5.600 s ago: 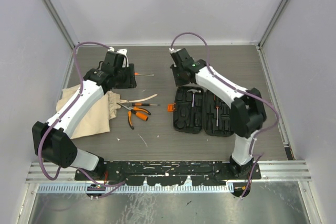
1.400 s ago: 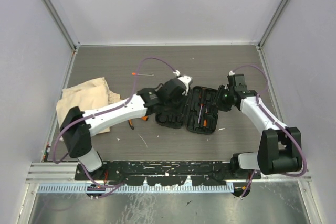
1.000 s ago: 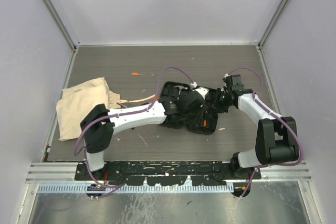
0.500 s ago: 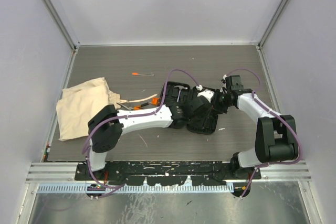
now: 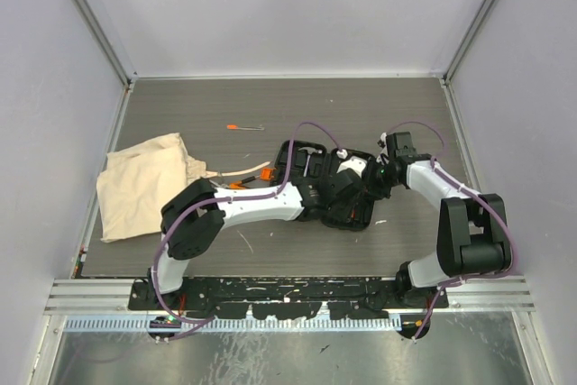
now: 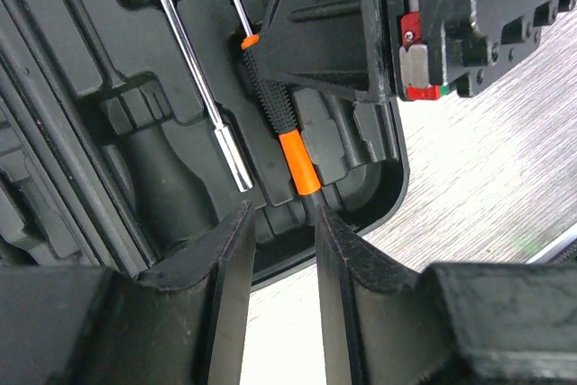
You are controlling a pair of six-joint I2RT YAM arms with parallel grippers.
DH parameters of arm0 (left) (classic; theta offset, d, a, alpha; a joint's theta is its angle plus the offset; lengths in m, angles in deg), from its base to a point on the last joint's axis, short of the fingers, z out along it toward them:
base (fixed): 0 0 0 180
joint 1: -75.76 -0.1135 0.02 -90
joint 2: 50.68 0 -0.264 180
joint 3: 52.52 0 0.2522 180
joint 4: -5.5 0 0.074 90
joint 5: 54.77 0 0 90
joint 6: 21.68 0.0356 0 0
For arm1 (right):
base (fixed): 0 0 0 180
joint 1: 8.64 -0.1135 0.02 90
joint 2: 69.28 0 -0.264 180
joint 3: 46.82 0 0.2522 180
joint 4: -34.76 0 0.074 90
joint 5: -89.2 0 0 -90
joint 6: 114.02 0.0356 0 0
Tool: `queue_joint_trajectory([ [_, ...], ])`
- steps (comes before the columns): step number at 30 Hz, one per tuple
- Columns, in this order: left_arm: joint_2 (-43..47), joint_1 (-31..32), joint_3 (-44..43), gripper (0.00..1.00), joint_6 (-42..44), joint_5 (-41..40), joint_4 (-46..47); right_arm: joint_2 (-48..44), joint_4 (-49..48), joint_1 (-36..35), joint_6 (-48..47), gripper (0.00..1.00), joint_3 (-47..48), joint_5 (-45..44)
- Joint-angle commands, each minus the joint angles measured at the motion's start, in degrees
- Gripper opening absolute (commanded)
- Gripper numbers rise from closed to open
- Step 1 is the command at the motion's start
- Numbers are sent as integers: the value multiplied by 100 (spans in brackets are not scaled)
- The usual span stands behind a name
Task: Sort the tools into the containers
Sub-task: Adjust the screwdriver in the storage box.
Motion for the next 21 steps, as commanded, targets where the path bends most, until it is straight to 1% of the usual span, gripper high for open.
queue_joint_trajectory([
  [1,-49,15,-161,34,-115,-147,360,40,2,-3,-170,21,-36,100],
  [11,-320,7,-382,33,-132,-196,356,124,-93,-6,-180,21,-106,63],
  [21,-575,1,-618,27,-229,-295,288,124,-82,-6,-163,21,-115,43],
])
